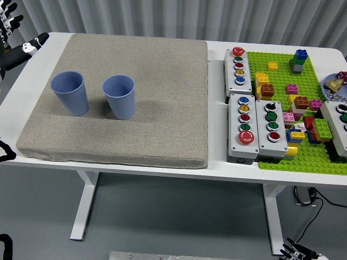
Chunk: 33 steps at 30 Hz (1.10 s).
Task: Pick cup pour cup place
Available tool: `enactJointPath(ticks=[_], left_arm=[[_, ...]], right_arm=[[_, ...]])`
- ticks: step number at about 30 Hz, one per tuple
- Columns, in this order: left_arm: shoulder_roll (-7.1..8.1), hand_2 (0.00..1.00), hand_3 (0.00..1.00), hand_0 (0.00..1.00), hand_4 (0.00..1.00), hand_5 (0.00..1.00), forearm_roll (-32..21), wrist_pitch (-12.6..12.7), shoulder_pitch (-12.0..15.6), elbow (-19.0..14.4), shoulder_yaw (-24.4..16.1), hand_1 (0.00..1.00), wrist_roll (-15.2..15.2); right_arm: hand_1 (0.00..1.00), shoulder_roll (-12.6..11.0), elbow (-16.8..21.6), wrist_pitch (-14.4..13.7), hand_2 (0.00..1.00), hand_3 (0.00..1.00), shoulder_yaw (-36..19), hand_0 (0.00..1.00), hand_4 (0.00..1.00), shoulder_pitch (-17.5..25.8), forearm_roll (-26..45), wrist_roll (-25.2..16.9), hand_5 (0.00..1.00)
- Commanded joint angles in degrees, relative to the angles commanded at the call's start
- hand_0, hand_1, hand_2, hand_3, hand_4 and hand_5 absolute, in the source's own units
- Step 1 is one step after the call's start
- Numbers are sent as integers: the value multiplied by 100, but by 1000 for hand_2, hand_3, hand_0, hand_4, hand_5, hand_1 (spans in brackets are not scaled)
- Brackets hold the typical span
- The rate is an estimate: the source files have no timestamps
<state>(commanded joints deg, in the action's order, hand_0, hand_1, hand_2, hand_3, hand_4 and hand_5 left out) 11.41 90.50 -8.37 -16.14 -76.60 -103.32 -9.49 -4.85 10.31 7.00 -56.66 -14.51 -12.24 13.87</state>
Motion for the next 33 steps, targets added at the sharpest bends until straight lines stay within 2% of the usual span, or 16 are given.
enactJointPath(ticks=[13, 16, 25, 33], left_arm=[[135, 998, 998, 909, 971, 403, -122, 55, 452, 148, 423, 914, -20], [124, 998, 998, 917, 972, 405, -170, 123, 553, 231, 533, 917, -52], [81, 998, 998, 925, 970, 420, -247, 136, 592, 565, 615, 921, -81], [-23, 998, 998, 917, 969, 429, -391, 109, 581, 938, 630, 921, -122]], right_arm=[[694, -2, 0, 25, 729, 619, -33, 765, 238, 13, -70, 29, 150], [695, 0, 0, 30, 729, 618, -17, 765, 237, 23, -48, 24, 150], [695, 6, 0, 38, 730, 618, -3, 765, 237, 21, -44, 36, 150], [694, 13, 0, 36, 730, 618, 15, 765, 236, 21, -23, 29, 151]])
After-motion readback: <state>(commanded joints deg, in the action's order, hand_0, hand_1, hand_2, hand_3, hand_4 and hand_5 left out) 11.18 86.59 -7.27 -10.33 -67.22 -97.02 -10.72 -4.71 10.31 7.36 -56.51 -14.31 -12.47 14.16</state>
